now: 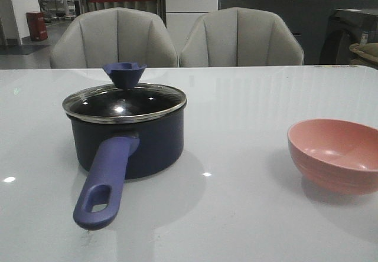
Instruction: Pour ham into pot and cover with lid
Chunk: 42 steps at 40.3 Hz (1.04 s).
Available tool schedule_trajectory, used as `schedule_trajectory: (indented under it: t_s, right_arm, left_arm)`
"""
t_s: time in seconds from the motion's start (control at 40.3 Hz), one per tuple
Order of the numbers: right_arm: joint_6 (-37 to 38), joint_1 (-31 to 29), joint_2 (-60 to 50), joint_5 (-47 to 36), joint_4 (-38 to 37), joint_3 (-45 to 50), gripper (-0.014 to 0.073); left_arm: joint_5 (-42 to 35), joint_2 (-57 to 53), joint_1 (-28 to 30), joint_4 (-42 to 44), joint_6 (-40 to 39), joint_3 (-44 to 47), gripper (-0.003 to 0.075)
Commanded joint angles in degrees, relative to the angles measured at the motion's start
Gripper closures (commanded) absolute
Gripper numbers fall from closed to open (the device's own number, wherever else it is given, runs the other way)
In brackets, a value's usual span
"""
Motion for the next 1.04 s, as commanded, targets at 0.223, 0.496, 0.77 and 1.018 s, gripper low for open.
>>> schedule_trajectory:
  t_s: [0.223,0.496,0.77,1.018]
  right_arm:
    - [2.6,-1.5,-1.1,-4.5,-1.4,0.6,0.0403]
    - [2.9,-1.5,-1.1,-4.5,-1.8,0.6,0.0403]
    - [2.9,-1.5,-1.1,-4.5,-1.8,0.6,0.0403]
    - [2.9,-1.5,-1.1,-4.5,-1.8,0.6,0.0403]
  left_arm:
    - [-4.4,-1.1,0.0,-0.5,-0.7,1.8,0.0565]
    - [-4.4,-1.1,0.0,-0.5,-0.7,1.8,0.0565]
    - [-4.4,-1.1,0.0,-0.5,-0.7,1.8,0.0565]
    - [-4.4,-1.1,0.0,-0.5,-0.7,1.8,0.0565]
